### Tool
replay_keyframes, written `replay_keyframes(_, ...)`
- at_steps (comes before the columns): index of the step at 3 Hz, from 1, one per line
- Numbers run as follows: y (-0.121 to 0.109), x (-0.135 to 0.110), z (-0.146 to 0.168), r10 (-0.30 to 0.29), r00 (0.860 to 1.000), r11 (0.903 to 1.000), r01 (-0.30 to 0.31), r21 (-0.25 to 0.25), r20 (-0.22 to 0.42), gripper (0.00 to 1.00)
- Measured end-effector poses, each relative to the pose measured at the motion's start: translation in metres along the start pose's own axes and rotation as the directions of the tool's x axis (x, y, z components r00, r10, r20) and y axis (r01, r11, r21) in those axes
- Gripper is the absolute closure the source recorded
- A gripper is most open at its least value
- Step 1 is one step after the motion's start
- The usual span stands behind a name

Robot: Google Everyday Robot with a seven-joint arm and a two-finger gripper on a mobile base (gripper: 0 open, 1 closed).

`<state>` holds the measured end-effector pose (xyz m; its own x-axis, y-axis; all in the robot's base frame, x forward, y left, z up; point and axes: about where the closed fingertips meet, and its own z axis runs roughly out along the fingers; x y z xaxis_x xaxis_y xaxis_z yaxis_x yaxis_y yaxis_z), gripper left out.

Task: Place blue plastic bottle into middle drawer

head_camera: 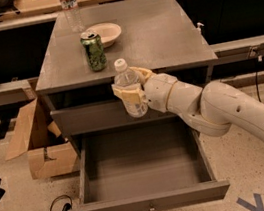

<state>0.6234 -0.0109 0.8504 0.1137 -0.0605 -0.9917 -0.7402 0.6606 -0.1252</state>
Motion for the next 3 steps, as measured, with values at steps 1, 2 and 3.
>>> replay_keyframes(1, 0.011, 0.021, 0.005, 0.027, 1.000, 0.9990, -0.027, -0.037, -0.006, 1.00)
replay_keyframes(2, 0.040, 0.079, 0.004, 0.079, 0.997, 0.9871, -0.078, -0.140, -0.001, 1.00)
replay_keyframes(3, 0.072, 0.140, 0.004, 0.115, 0.993, 0.9547, -0.111, -0.276, -0.004, 1.00)
